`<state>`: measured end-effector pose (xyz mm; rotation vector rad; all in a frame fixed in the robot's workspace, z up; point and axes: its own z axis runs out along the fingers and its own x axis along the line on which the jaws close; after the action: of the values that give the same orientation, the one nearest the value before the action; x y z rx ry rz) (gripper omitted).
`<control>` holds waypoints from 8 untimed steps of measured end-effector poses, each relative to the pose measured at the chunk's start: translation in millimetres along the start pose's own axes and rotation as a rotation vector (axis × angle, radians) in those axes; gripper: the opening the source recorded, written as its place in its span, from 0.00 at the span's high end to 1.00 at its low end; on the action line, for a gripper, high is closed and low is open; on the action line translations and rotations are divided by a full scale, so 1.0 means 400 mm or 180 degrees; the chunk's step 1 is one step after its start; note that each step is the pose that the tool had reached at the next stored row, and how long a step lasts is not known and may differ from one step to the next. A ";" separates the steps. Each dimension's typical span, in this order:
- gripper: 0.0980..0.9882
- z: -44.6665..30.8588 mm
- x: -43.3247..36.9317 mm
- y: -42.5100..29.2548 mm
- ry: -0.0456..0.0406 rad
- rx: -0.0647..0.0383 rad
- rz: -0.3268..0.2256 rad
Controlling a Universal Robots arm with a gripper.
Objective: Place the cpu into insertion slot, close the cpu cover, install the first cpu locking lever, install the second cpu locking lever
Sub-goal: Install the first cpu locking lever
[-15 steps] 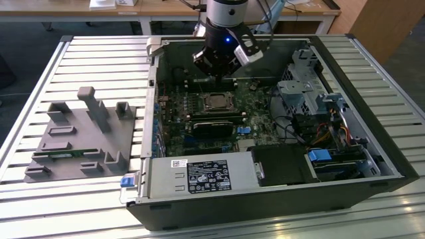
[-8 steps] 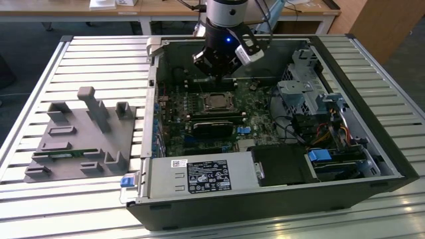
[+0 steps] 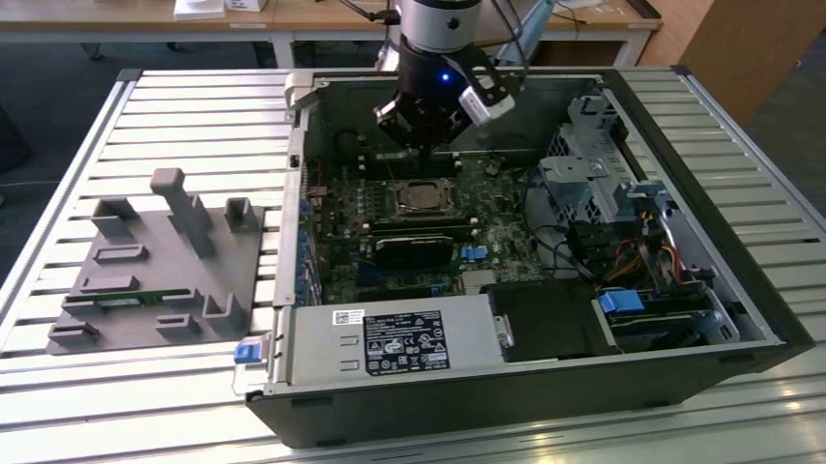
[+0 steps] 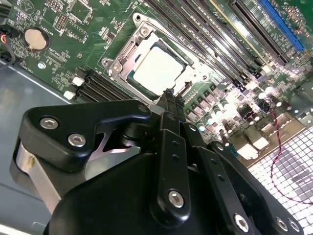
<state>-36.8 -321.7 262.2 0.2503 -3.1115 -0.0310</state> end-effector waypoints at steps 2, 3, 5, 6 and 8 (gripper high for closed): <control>0.99 0.000 0.000 0.000 0.0000 0.0001 -0.0042; 0.99 0.000 0.001 0.000 0.0000 0.0002 -0.0064; 0.99 0.000 0.001 0.000 0.0000 0.0003 -0.0108; 0.99 0.000 0.001 0.000 0.0000 0.0003 -0.0125; 0.99 0.000 0.003 0.001 -0.0001 0.0004 -0.0151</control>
<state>-37.9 -321.7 262.2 0.3243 -3.1055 -0.0300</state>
